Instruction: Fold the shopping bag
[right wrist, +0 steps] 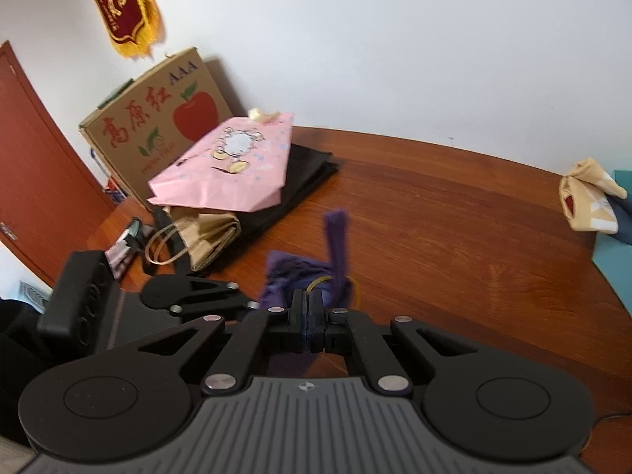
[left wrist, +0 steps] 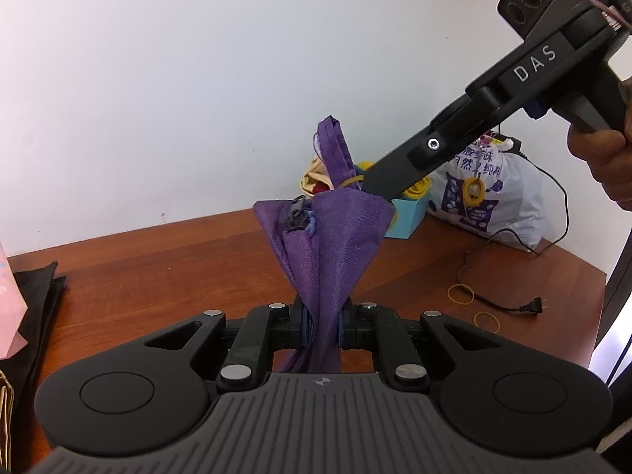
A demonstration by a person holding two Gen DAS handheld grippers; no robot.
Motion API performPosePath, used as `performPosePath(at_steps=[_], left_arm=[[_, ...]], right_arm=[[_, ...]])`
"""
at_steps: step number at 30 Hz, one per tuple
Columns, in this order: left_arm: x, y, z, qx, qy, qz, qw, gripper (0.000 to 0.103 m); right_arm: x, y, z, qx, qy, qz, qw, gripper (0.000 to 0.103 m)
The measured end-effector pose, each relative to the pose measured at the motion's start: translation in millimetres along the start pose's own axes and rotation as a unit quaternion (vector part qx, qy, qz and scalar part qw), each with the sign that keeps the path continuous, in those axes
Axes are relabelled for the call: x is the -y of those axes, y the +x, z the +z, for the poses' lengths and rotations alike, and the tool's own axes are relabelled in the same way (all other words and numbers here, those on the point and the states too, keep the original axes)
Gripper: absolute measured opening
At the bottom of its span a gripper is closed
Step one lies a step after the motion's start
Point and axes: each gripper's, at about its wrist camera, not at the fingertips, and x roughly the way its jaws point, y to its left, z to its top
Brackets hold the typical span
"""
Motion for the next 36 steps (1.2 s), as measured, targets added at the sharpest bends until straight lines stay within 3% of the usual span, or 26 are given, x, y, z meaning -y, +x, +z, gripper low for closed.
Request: performPosePath(at_steps=[6, 13, 21, 26, 36], left_arm=[[-15.9, -11.6, 6.7, 0.009, -0.05, -0.006, 0.9987, 0.014], [-14.3, -9.9, 8.7, 0.004, -0.062, -0.029, 0.9976, 0.014], [16.8, -5.6, 7.0, 0.001, 0.041, -0.026, 0.9988, 0.014], [18.8, -3.7, 6.7, 0.001, 0.044, -0.019, 0.9989, 0.014], [0.1, -2.2, 4.8, 0.005, -0.045, -0.048, 0.9978, 0.014]], right_arm=[[-11.3, -8.0, -6.1, 0.01, 0.009, 0.014, 1.0, 0.0], [-18.3, -3.3, -15.5, 0.012, 0.006, -0.003, 1.0, 0.0], [-34.7, 4.4, -11.3, 0.019, -0.02, -0.008, 1.0, 0.0], [-34.6, 11.8, -9.4, 0.012, -0.02, -0.016, 1.0, 0.0], [-18.1, 9.8, -12.5, -0.002, 0.018, 0.017, 1.0, 0.0]])
